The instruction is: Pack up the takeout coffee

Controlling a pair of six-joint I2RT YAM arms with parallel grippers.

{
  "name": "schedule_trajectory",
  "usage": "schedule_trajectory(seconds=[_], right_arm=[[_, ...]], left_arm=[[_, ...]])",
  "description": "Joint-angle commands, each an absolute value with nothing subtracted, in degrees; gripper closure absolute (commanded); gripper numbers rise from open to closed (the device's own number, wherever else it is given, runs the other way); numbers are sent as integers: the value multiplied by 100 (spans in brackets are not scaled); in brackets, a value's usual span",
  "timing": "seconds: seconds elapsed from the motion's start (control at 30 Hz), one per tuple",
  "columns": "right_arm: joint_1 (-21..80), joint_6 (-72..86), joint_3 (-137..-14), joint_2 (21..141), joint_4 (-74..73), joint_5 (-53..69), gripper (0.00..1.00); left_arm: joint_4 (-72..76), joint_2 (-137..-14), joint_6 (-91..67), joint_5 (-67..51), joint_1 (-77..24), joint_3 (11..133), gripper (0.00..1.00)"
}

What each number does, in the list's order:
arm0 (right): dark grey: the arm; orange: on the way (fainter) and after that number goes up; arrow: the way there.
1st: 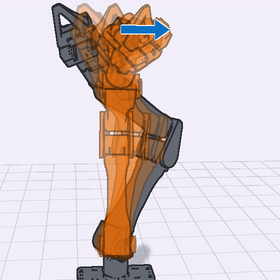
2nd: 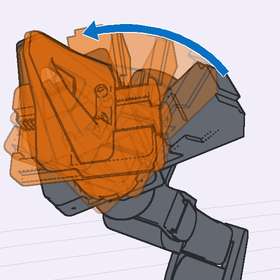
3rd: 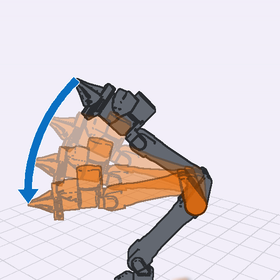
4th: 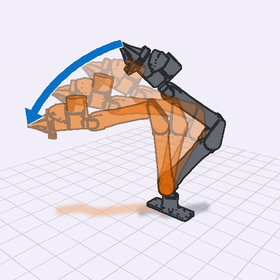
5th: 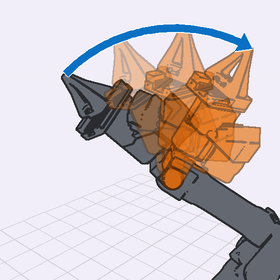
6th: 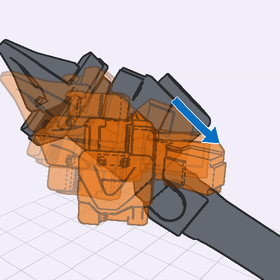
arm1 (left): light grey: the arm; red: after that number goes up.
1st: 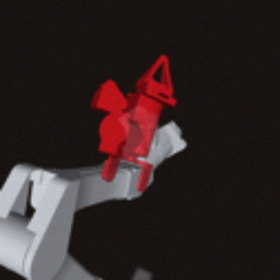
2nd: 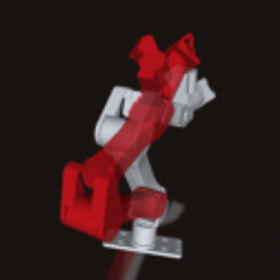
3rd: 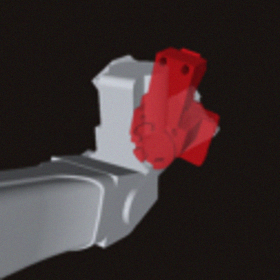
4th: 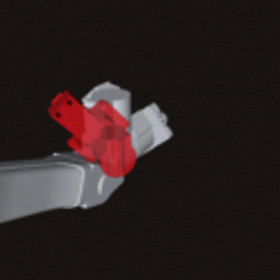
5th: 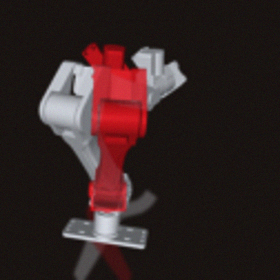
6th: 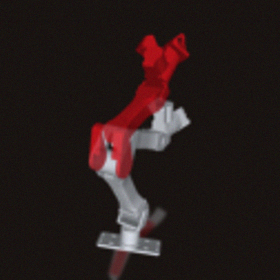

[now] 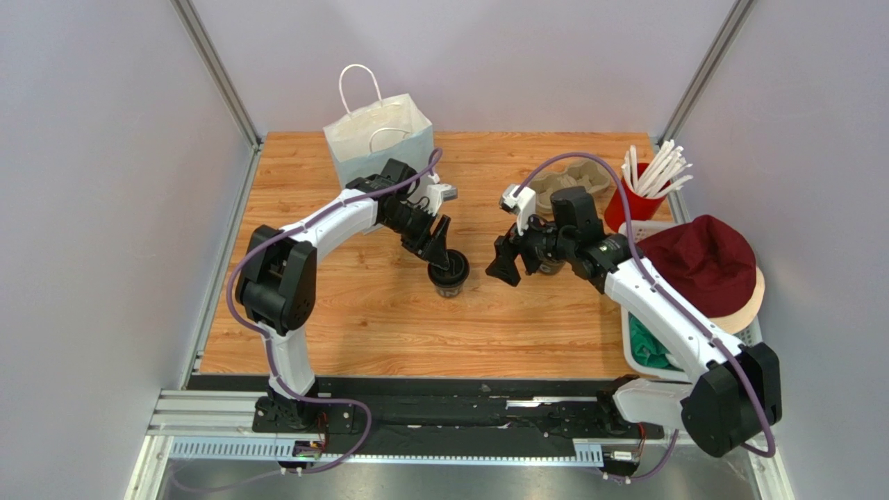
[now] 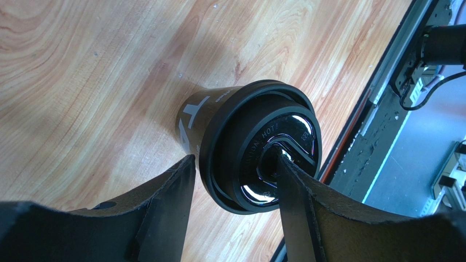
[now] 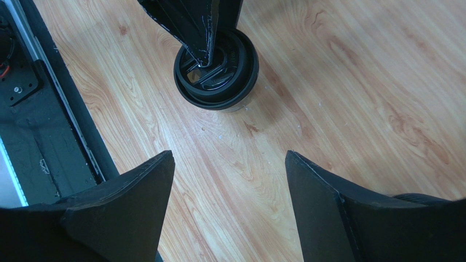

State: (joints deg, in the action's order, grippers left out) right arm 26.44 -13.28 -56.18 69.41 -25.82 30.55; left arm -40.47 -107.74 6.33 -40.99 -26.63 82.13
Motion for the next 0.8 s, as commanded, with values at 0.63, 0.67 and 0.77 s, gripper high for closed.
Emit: schedule_trajectory(seconds=[0.63, 0.67, 0.77], right_arm=[[2452, -686, -7233, 9483, -2698, 4614, 54], [2435, -686, -7259, 9501, -2681, 4606, 54], [2408, -686, -7321, 9597, -2663, 4597, 55]], left_arm=[[-3850, -11109, 1142, -3858, -2681, 7884, 37], [-3850, -11109, 1169, -3850, -2681, 7884, 37], [-3841, -11118, 1204, -3841, -2681, 7866, 37]])
